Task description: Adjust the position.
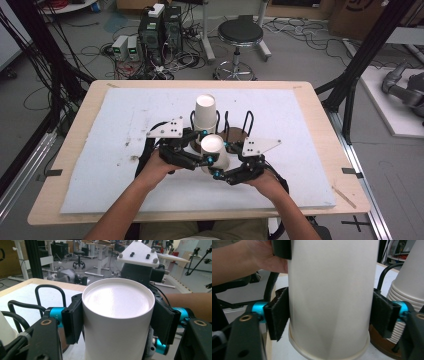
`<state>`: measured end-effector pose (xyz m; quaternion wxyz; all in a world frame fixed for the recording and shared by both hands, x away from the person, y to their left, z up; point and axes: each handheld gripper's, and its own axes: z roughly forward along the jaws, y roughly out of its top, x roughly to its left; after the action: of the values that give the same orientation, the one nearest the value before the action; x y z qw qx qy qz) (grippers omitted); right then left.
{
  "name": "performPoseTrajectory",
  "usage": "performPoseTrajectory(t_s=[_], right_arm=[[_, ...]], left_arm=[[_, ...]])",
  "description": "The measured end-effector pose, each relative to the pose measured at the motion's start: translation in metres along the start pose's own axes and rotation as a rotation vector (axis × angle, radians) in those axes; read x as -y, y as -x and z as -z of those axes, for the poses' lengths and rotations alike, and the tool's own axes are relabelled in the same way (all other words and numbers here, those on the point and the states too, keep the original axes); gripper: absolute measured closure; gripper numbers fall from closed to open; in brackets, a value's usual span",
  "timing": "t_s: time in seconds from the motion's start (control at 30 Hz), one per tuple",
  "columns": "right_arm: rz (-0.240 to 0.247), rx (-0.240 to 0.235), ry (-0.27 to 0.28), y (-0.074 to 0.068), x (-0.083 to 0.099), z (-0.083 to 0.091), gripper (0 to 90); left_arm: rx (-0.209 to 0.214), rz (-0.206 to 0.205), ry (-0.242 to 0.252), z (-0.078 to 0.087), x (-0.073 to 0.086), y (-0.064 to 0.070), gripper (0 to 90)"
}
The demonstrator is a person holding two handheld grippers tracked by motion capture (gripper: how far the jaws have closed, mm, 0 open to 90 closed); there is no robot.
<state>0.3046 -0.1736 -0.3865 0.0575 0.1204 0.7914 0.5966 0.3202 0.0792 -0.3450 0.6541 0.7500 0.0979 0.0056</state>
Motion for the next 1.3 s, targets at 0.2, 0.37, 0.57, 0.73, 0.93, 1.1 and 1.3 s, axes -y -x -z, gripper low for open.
performPoseTrajectory(t_s=[0.2, 0.37, 0.57, 0.73, 0.93, 1.1, 1.3], right_arm=[[0.018, -0.002, -0.050, 0.001, -0.001, 0.002, 36.3], [0.038, 0.012, -0.108, 0.002, -0.004, 0.003, 37.6], [0.099, 0.017, -0.207, 0.004, -0.012, 0.004, 38.1], [0.141, -0.015, -0.310, 0.002, -0.018, -0.003, 38.1], [0.174, -0.060, -0.399, -0.001, -0.019, -0.016, 37.9], [0.173, -0.077, -0.416, -0.002, -0.018, -0.018, 37.7], [0.178, -0.096, -0.435, -0.003, -0.016, -0.018, 37.8]], left_arm=[[0.016, 0.008, -0.030, 0.002, 0.002, -0.002, 34.8], [-0.037, 0.013, -0.138, 0.005, 0.004, -0.004, 17.7], [-0.016, -0.012, -0.219, 0.014, 0.005, -0.003, 17.7], [-0.007, -0.035, -0.255, 0.013, 0.002, -0.001, 17.7], [0.028, -0.066, -0.304, 0.008, 0.000, 0.002, 22.5], [0.064, -0.080, -0.349, 0.005, 0.003, 0.001, 28.9], [0.074, -0.104, -0.393, 0.001, 0.007, 0.002, 36.0]])
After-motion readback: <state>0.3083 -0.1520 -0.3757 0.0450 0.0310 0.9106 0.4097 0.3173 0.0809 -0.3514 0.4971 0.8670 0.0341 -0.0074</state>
